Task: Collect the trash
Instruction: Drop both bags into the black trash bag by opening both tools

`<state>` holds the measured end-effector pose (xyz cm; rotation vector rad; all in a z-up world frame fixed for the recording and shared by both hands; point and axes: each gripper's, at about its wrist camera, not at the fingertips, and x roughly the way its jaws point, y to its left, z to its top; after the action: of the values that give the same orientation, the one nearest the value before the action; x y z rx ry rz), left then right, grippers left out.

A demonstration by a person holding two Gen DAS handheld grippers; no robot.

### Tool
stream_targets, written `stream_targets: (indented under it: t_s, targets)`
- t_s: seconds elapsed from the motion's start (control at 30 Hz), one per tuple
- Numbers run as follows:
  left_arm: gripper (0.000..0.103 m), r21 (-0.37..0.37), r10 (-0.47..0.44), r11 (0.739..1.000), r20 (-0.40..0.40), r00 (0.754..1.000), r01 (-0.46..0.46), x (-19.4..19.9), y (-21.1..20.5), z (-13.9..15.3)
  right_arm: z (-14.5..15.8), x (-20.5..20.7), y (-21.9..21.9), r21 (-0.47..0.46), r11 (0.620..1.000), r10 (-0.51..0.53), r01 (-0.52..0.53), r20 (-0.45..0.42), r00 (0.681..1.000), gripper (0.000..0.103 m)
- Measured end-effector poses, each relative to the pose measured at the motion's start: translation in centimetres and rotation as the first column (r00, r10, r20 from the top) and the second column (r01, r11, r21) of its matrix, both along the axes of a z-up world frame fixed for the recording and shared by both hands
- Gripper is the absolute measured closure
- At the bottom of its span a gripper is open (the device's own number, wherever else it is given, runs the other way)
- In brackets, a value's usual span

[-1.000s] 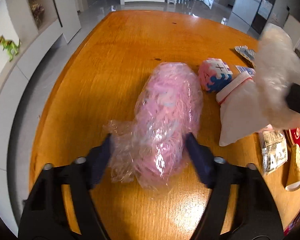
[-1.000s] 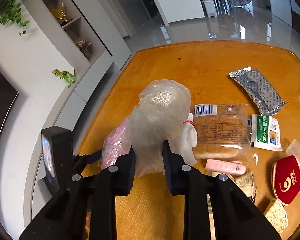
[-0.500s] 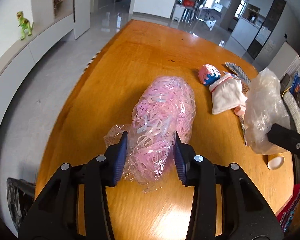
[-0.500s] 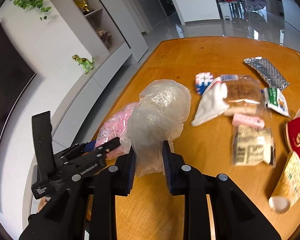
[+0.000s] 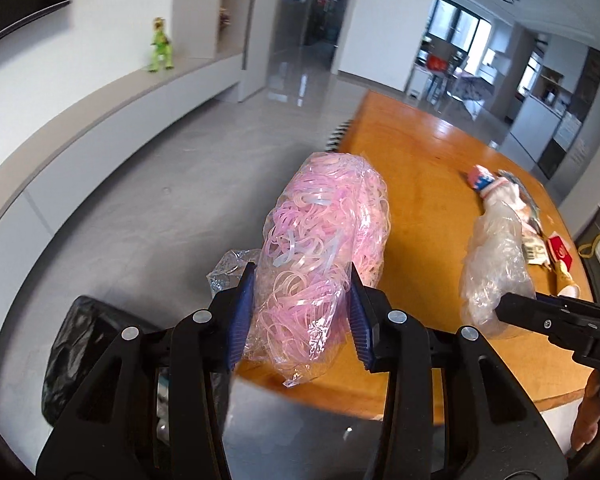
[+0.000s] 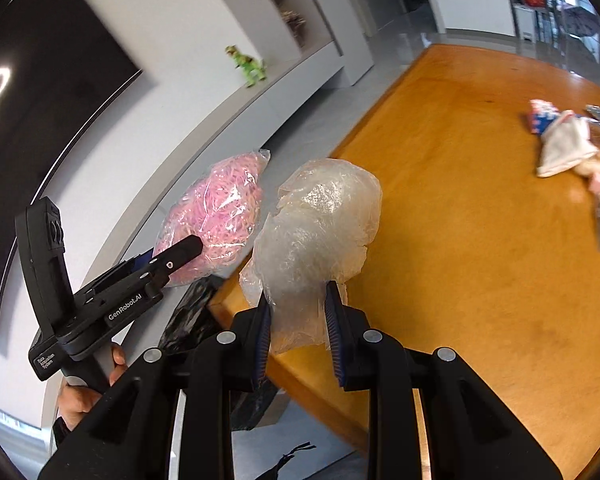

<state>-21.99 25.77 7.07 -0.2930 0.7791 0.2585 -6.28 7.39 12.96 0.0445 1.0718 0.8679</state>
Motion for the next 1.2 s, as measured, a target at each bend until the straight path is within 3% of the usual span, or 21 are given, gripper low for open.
stream_targets:
  t_s: [0.23,0.5,0.57,0.63,0.67,0.7,0.77,0.93,1.2]
  targets:
    - [0.061,0.020,0.199,0.980,0.009,0.980,-0.199,-9.0,4.8,-1.4,-1.8,-6.4,6.7,0.042,0.980,0.199,-0.197,-0.057,0.978,0.076]
    - [0.061,0.025,0.460,0.888,-0.057,0.886,-0.459,-17.4,11.6,-4.1,-5.9,-12.7,15.7,-0.026,0.913,0.401,-0.406,-0.112,0.909,0.076]
    - [0.058,0.030,0.501,0.865,-0.065,0.863,-0.500,-18.8,12.8,-4.4,-6.4,-13.7,17.7,-0.030,0.896,0.437,-0.443,-0.111,0.893,0.071]
    - [0.037,0.051,0.535,0.845,-0.082,0.841,-0.533,-19.6,13.5,-4.5,-6.7,-14.6,20.0,-0.085,0.879,0.463,-0.469,-0.087,0.882,0.038]
    - [0.005,0.075,0.573,0.819,-0.083,0.815,-0.569,-20.1,13.8,-4.4,-6.6,-14.9,20.8,-0.118,0.884,0.449,-0.452,-0.053,0.892,0.034]
    - [0.006,0.091,0.603,0.797,-0.067,0.795,-0.597,-20.5,14.0,-4.2,-6.4,-15.1,21.0,-0.114,0.889,0.444,-0.444,-0.030,0.896,0.033]
    - [0.006,0.084,0.623,0.782,-0.045,0.781,-0.618,-21.1,14.3,-3.7,-6.1,-15.4,21.3,-0.103,0.884,0.458,-0.457,-0.017,0.889,0.033]
    - [0.006,0.031,0.601,0.799,-0.049,0.798,-0.600,-20.4,14.6,-3.6,-5.4,-14.9,20.2,-0.085,0.891,0.446,-0.446,-0.024,0.895,0.033]
    - [0.006,0.029,0.511,0.860,-0.041,0.859,-0.510,-16.9,11.7,-2.6,-3.9,-12.9,15.5,-0.053,0.921,0.386,-0.385,-0.002,0.923,0.033]
